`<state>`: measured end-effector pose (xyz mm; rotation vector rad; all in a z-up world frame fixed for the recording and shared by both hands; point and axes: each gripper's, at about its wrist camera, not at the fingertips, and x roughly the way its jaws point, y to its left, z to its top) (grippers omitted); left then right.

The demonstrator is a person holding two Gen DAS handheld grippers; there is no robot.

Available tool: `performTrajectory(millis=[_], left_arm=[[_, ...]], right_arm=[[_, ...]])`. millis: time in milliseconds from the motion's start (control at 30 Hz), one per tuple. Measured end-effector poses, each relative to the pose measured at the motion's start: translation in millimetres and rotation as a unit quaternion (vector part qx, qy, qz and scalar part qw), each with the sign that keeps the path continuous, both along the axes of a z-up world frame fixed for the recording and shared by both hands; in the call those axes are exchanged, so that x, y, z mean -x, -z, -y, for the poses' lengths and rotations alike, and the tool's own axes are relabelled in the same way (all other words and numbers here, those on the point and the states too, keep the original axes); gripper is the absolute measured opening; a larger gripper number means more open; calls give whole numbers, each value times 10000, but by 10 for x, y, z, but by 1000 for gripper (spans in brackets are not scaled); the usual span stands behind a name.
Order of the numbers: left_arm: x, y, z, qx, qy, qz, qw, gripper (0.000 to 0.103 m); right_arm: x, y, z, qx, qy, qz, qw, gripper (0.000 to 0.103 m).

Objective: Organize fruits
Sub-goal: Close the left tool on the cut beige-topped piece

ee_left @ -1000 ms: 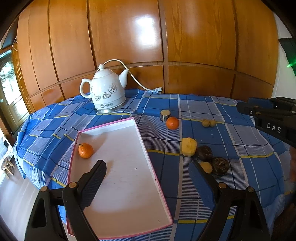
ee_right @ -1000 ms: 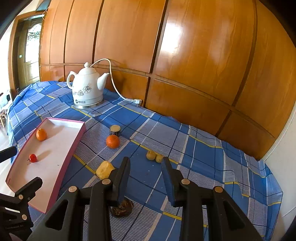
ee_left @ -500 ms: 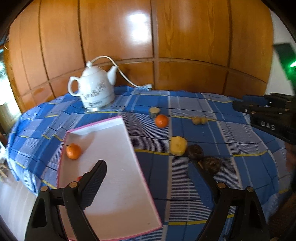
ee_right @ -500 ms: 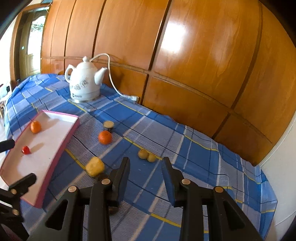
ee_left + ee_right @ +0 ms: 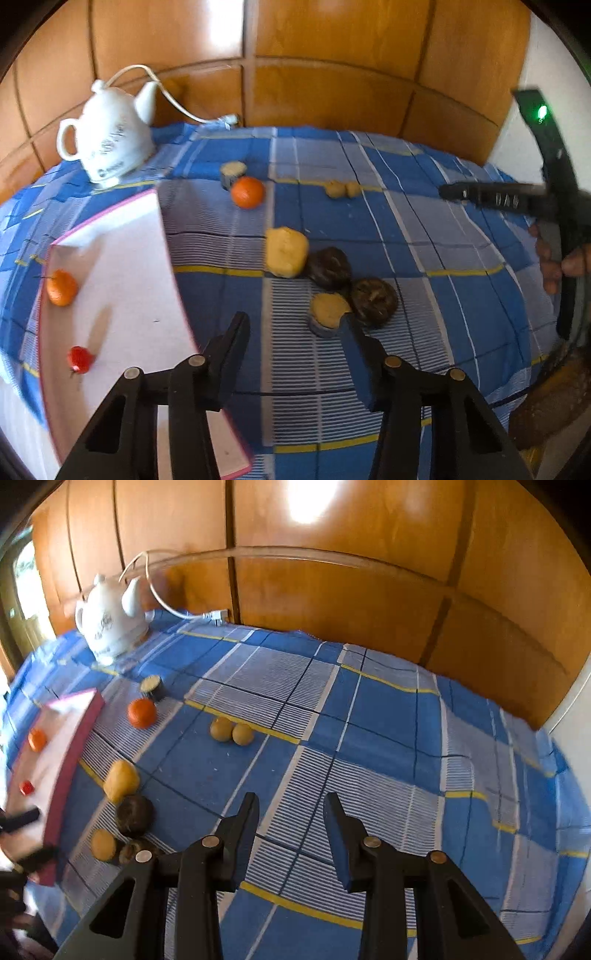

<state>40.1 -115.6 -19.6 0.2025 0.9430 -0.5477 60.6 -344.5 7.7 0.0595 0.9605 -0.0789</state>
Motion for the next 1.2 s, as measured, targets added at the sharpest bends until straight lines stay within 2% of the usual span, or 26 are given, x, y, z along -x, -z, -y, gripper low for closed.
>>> performTrajectory(millis=[300, 600, 633, 667, 733, 933, 1200], left_arm=[[-90, 237, 260, -434, 428, -166, 9980, 52], [-217, 415, 388, -500, 496, -258, 9972, 53], [-226, 429, 402, -502, 497, -252, 9972, 52], [-239, 453, 417, -501, 526, -252, 9970, 47], [-255, 466, 426, -318, 604, -357, 9970, 34], [-204, 466, 390, -217, 574, -278, 9977, 34], [-92, 290, 140, 155, 419, -145, 9989, 34]], right_arm=[[-24, -10, -64, -457, -255, -88, 9986, 36], [-26, -9, -106, -503, -365, -112, 9980, 36], [-28, -7, -111, -501, -372, -117, 9980, 36], [-30, -3, -114, -495, -377, -124, 9980, 36], [-37, 12, -123, -492, -397, -151, 9979, 36], [-64, 80, -154, -531, -461, -279, 9971, 36], [-148, 176, -373, -1075, -1010, -412, 9882, 36]])
